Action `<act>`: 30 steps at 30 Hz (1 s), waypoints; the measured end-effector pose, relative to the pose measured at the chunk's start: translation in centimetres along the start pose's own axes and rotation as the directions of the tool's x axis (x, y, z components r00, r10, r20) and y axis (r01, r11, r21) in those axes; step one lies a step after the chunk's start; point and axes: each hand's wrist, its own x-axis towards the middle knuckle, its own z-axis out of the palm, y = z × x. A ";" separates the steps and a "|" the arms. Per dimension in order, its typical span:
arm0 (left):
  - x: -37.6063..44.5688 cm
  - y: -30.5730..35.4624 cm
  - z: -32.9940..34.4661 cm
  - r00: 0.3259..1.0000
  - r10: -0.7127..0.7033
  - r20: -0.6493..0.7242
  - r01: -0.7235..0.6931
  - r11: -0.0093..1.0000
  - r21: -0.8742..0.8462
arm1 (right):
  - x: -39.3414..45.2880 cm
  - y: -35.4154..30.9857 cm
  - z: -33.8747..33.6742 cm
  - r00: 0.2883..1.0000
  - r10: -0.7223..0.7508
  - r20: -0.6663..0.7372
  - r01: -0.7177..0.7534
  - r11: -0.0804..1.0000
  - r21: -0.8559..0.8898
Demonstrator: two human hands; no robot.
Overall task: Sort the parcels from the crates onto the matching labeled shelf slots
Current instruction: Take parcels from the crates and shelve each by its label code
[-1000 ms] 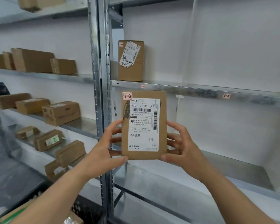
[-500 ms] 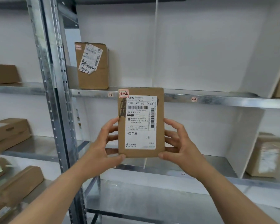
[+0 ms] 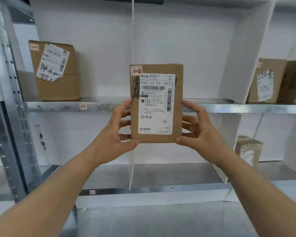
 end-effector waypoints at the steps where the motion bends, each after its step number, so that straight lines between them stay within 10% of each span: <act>1: 0.9 0.1 0.1 1.000 0.011 0.001 -0.011 1.000 -0.002 | 0.5 -0.1 -0.6 1.000 -0.010 -0.007 0.010 1.000 -0.010; 30: 20.7 -7.5 4.1 0.989 -0.128 -0.078 0.139 0.978 0.153 | 19.5 8.6 -8.7 0.990 0.075 -0.118 -0.099 0.972 -0.212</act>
